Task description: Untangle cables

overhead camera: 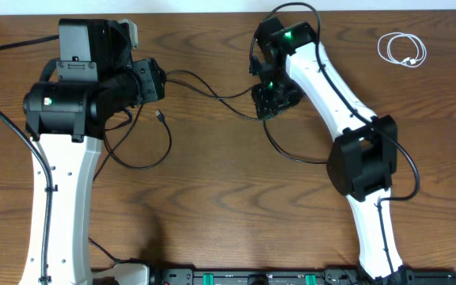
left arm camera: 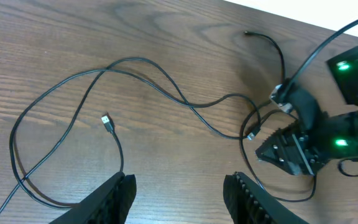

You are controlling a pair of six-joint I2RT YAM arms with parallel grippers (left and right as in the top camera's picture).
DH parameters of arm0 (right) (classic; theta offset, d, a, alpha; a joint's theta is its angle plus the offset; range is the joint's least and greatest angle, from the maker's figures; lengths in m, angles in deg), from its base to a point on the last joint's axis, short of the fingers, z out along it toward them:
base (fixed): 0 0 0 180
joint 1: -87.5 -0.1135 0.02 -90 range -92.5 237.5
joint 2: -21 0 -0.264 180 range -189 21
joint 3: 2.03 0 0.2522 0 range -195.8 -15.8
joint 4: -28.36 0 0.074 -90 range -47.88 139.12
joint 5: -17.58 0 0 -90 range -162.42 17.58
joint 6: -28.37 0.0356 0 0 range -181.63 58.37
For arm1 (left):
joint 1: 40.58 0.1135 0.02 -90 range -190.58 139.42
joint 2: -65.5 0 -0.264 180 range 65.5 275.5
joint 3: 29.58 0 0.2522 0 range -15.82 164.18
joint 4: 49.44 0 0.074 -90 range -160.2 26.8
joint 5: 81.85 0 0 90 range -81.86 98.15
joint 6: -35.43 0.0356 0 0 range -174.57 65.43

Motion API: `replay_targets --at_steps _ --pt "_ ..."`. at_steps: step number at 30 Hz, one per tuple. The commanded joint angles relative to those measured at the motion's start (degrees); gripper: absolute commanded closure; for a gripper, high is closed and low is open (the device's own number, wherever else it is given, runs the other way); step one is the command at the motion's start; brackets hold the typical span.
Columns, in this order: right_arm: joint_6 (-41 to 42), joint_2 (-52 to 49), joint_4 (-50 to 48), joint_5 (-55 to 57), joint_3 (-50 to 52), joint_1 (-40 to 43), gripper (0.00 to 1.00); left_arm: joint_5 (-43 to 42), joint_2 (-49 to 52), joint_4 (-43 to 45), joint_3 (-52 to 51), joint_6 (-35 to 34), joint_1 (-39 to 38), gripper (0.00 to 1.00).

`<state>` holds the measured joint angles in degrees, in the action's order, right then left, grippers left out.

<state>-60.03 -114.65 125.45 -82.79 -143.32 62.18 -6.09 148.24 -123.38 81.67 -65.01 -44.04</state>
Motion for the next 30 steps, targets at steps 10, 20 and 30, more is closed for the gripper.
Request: replay_targets --at_steps 10,20,30 --pt "7.0 -6.8 0.0 2.3 0.2 -2.2 0.52 0.8 0.0 -0.2 0.3 0.7 0.2 0.49" --pt "10.2 -7.5 -0.2 2.3 0.4 -2.7 0.61 0.8 0.0 -0.2 0.3 0.8 0.2 0.49" --pt "11.2 -7.5 -4.1 2.3 5.4 -3.3 0.67 0.8 0.0 -0.2 0.3 0.8 0.2 0.49"
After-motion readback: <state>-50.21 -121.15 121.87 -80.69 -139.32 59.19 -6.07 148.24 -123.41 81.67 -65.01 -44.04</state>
